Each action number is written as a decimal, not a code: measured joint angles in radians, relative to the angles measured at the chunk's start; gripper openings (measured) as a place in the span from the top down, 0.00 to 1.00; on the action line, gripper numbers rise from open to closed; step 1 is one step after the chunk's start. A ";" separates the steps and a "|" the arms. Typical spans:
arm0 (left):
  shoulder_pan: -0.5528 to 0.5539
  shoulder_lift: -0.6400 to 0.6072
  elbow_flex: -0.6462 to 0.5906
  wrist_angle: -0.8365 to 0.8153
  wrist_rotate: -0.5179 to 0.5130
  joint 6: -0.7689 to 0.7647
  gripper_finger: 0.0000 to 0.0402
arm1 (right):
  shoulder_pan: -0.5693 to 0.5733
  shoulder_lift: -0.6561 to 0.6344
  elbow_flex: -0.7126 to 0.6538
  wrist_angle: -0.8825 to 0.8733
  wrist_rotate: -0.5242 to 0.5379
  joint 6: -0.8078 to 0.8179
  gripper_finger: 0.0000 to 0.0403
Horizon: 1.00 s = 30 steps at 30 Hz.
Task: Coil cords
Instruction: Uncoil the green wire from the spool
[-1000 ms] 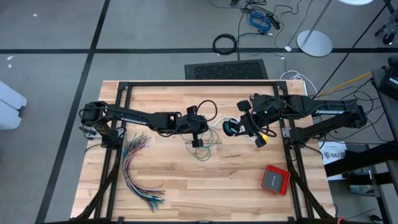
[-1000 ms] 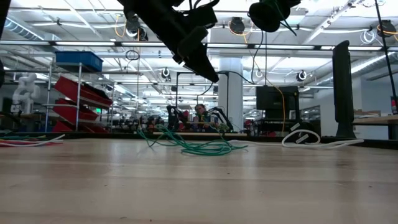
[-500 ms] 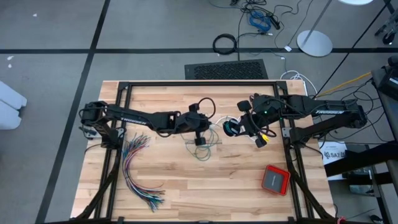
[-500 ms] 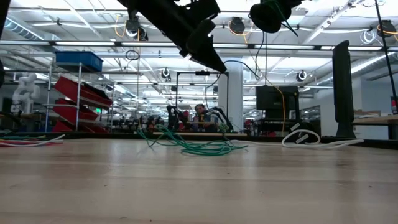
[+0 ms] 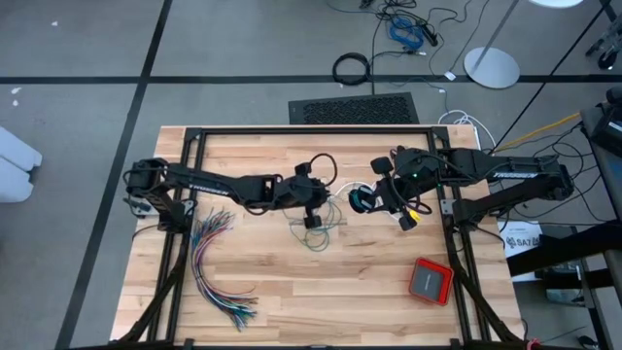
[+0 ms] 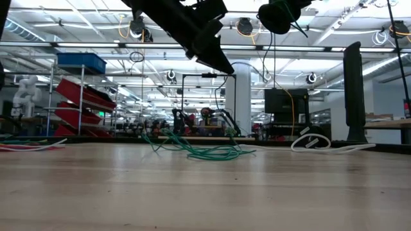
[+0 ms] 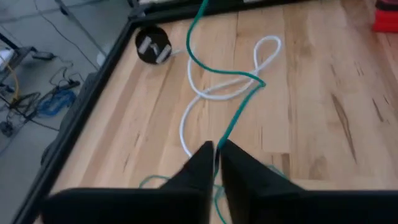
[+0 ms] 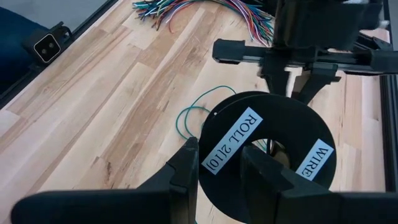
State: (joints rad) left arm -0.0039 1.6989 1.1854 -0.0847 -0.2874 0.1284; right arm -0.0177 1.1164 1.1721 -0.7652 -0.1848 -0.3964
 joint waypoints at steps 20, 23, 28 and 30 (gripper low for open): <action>-0.083 0.026 0.002 0.434 0.029 -0.037 0.44 | 0.000 0.000 0.000 0.006 0.000 -0.006 0.81; -0.072 0.063 0.002 0.462 0.030 -0.043 0.44 | 0.000 0.000 0.000 0.016 -0.002 -0.006 0.81; -0.065 0.127 0.001 0.520 0.047 -0.069 0.44 | 0.000 0.000 0.000 0.017 -0.005 -0.003 0.81; -0.066 0.136 0.001 0.554 0.047 -0.069 0.44 | 0.000 0.000 0.000 0.017 -0.005 -0.002 0.81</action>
State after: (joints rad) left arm -0.0696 1.8351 1.1862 0.4691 -0.2406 0.0597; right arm -0.0177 1.1168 1.1721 -0.7483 -0.1898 -0.3987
